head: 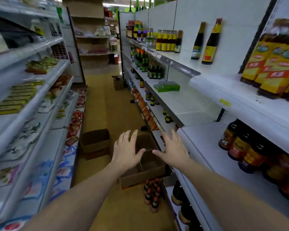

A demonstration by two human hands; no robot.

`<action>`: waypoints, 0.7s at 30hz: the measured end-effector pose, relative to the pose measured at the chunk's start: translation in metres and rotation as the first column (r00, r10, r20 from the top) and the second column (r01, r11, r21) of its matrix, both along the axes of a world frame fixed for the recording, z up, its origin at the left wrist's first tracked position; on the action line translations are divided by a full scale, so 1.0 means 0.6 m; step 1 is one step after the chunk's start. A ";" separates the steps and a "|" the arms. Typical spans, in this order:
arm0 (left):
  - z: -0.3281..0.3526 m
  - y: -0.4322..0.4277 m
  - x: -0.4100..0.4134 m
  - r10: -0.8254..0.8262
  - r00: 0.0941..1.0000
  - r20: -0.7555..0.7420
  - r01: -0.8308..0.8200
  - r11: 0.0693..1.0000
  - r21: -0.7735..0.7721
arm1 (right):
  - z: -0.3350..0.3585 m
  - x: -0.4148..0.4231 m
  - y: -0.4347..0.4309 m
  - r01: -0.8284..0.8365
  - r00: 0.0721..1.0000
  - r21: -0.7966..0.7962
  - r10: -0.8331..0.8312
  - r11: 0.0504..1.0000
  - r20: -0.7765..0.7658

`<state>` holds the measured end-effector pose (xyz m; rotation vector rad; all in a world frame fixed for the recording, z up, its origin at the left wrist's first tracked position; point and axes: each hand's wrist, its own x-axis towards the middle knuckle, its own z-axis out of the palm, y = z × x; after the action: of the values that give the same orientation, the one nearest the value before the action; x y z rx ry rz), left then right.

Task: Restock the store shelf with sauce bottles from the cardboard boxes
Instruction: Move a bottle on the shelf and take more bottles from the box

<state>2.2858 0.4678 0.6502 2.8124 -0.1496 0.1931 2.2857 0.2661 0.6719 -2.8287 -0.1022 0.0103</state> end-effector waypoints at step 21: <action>-0.350 -0.073 0.325 -0.069 0.855 -0.514 0.051 0.998 -0.048 | -0.391 0.333 -0.060 0.147 0.846 0.100 -0.073 0.984 -0.529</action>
<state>2.4807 0.4240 0.4402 2.7087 -0.1058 -0.5697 2.4852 0.2302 0.4371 -2.5823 0.1771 0.7180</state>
